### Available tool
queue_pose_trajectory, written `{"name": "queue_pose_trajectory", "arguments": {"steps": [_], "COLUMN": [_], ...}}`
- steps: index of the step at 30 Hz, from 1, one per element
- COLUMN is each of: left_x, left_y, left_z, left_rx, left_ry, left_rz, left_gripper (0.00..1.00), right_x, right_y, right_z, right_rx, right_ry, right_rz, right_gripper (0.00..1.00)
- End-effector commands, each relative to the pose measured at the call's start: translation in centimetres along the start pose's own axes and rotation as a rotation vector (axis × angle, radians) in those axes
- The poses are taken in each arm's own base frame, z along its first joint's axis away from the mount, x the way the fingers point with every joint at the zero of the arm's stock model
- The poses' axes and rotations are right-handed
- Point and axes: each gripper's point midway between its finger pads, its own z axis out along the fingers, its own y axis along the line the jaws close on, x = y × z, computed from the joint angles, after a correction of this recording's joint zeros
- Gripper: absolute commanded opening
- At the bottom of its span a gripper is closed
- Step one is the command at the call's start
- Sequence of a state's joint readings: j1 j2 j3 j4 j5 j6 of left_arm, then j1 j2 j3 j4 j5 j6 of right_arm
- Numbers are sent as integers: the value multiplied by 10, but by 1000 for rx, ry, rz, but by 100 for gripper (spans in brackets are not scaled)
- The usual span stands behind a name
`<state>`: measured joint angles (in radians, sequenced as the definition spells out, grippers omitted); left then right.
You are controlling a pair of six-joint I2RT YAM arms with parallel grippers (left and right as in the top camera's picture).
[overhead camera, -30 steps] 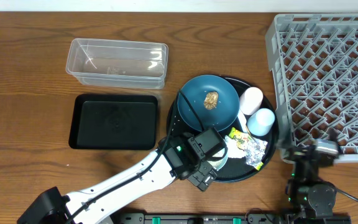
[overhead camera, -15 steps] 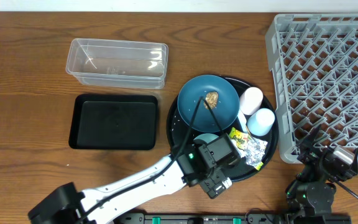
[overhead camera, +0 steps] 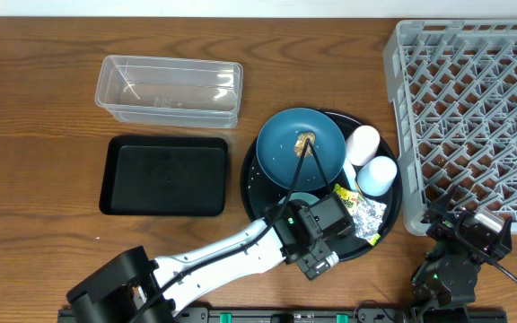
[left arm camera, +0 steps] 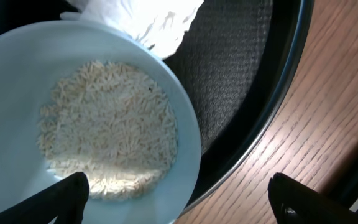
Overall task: Sort waste into correct bins and load items into the dishwasher rack
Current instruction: 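Grasp the rim of the light-blue rice bowl with the left gripper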
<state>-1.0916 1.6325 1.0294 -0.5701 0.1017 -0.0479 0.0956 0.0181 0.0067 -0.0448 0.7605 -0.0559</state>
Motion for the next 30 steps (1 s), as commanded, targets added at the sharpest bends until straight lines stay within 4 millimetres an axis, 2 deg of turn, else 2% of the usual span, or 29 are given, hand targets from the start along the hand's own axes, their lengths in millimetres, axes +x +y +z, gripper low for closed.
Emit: {"name": "queue_pose_trajectory", "arguments": {"steps": [1,5,7,9,10,18,25,30], "left_x": [-11,-13,-11,-10,-10,-14,-4,-4], "left_y": [-1,-1,-1,-1,-2,-2,-6,-7], "left_z": [-4,0,2,3,3,9,27,29], "left_rx": [-2,-2,-2,-2,-2,0,5,6], "left_ry": [-31,-35,-27,-22,-22,-30,24,23], "left_rz": [26,35,34,33,34,39,47,51], "left_gripper": [93,91,84,68,64,63,63,63], "right_x": [2,2,2,2,2,2,2,2], "right_y": [-2,-2,-2,-2,-2,-2,-2,-2], "right_z": [0,0,0,0,0,0,0,0], "right_rx": [12,12,12,12,12,12,12,12], "right_ry": [5,5,5,5,5,5,5,5], "right_rz": [-10,-10,-10,-10,-10,-10,-10,-10], "right_gripper": [99,99,99,99,99,99,99,99]}}
